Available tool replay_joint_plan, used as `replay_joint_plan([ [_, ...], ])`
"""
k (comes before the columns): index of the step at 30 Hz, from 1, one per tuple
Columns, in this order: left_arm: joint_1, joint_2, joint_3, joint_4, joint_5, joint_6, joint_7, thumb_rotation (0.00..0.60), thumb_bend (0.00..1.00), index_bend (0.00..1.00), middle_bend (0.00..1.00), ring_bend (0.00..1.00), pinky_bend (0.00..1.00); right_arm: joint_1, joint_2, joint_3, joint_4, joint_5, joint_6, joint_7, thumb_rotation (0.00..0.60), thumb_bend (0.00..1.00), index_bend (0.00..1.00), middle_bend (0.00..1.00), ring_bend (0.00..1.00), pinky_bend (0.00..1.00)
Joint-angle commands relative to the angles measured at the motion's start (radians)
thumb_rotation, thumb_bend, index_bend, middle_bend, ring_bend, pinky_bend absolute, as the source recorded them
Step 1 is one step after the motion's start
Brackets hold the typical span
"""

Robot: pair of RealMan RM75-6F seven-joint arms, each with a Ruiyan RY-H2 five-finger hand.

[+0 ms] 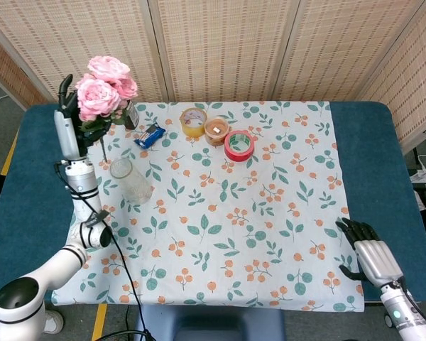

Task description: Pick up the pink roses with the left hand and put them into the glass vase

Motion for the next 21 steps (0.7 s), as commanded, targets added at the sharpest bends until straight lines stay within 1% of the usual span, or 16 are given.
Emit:
replay_joint_plan([
  [1, -0.030, -0.036, 0.013, 0.040, -0.011, -0.021, -0.006, 0.600, 0.43, 0.66, 0.67, 0.42, 0.11, -0.001, 0.006, 0.002, 0.003, -0.001, 0.004, 0.013, 0.600, 0.19, 0.00, 0.00, 0.00, 0.00],
  [4, -0.042, -0.068, 0.040, 0.088, -0.007, -0.033, -0.005, 0.600, 0.43, 0.66, 0.67, 0.42, 0.11, -0.001, 0.010, 0.003, 0.005, -0.003, 0.005, 0.024, 0.600, 0.19, 0.00, 0.00, 0.00, 0.00],
  [10, -0.067, -0.108, 0.055, 0.166, -0.022, -0.054, -0.028, 0.600, 0.43, 0.66, 0.67, 0.42, 0.11, -0.001, 0.017, 0.001, 0.007, -0.012, 0.005, 0.044, 0.600, 0.19, 0.00, 0.00, 0.00, 0.00],
  [21, -0.067, -0.158, 0.097, 0.245, -0.032, -0.068, -0.058, 0.600, 0.42, 0.66, 0.67, 0.42, 0.11, -0.005, 0.025, 0.002, 0.004, -0.017, 0.016, 0.056, 0.600, 0.19, 0.00, 0.00, 0.00, 0.00],
])
